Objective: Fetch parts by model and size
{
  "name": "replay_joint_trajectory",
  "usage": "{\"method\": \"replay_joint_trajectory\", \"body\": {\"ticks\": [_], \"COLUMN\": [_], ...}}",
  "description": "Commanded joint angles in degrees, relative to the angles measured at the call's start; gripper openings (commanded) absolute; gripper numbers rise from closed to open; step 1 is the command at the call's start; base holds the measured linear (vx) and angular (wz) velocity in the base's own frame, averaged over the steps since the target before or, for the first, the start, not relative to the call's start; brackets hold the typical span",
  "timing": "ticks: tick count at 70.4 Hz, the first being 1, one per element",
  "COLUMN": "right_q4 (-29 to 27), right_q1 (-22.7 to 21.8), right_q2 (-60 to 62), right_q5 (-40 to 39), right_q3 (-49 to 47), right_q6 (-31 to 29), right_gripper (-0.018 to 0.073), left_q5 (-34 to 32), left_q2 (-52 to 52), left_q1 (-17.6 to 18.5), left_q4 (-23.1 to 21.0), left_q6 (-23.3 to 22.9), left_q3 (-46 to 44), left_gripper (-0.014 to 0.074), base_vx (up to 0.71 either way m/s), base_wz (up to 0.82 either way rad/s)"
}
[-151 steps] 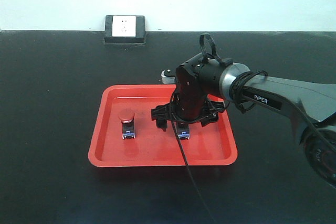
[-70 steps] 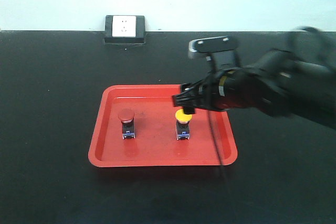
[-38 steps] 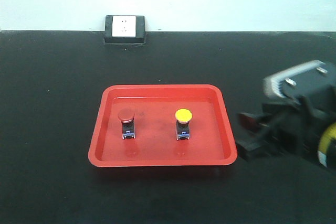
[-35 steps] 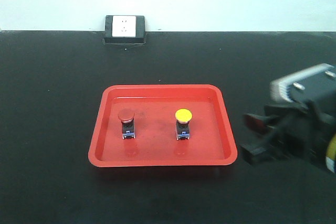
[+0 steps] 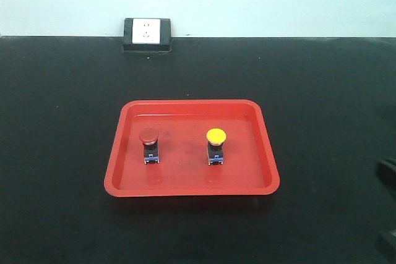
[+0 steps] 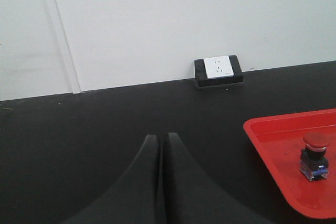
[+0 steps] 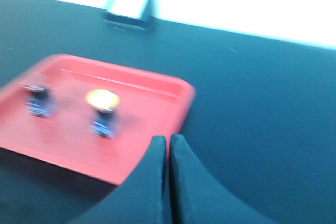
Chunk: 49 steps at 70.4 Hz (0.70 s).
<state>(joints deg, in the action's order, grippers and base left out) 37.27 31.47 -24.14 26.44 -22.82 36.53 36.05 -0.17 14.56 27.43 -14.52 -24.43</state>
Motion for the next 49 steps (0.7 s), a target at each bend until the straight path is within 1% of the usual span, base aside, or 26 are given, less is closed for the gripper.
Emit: {"method": "replay_joint_trajectory", "body": {"ticks": [1, 5, 8, 11, 16, 24, 26, 33, 39, 49], "right_q4": [8.2, 11.1, 12.0, 12.0, 10.3, 5.5, 3.5, -1.0, -4.2, -3.7], "right_q1": [-0.1, -0.1, -0.1, -0.1, -0.1, -0.1, -0.1, -0.1, -0.1, -0.1], "right_q2": [5.2, 8.5, 10.4, 12.5, 15.1, 17.2, 17.2, 17.0, 16.5, 16.4], "right_q5": [5.4, 7.9, 8.1, 7.7, 5.9, 2.5, 1.3, -1.8, -3.8, -4.4], "right_q3": [0.0, 0.5, 0.8, 0.9, 0.9, 0.9, 0.9, 0.9, 0.9, 0.9], "right_q6": [7.1, 10.4, 11.1, 10.8, 9.6, 4.7, 2.2, -3.7, -6.6, -7.0], "right_gripper": [-0.0005, -0.0005, -0.0005, -0.0005, -0.0005, -0.0003, -0.0003, -0.0002, -0.0002, -0.0002], "left_q5": [-3.9, -3.9, -3.9, -3.9, -3.9, -4.0, -4.0, -4.5, -5.5, -8.1], "left_q2": [0.9, 0.9, 0.9, 0.9, 0.9, 0.9, 0.9, 0.9, 0.9, 0.9], "left_q1": [0.1, 0.1, 0.1, 0.1, 0.1, 0.1, 0.1, 0.1, 0.1, 0.1], "left_q4": [0.6, 0.6, 0.5, 0.5, 0.5, 0.4, 0.1, -1.0, -1.5, -1.5], "left_q6": [-0.2, -0.2, -0.2, -0.2, -0.2, -0.2, -0.2, -0.2, -0.2, -0.2], "left_q3": [-1.1, -1.1, -1.1, -1.1, -1.1, -1.1, -1.1, -1.1, -1.1, -1.1], "left_gripper": [-0.0006, -0.0006, -0.0006, -0.0006, -0.0006, -0.0006, -0.0006, -0.0006, -0.0006, -0.0006], "base_vx": [0.00, 0.00, 0.00, 0.00, 0.00, 0.00, 0.00, 0.00, 0.00, 0.00], "base_wz": [0.00, 0.00, 0.00, 0.00, 0.00, 0.00, 0.00, 0.00, 0.00, 0.00]}}
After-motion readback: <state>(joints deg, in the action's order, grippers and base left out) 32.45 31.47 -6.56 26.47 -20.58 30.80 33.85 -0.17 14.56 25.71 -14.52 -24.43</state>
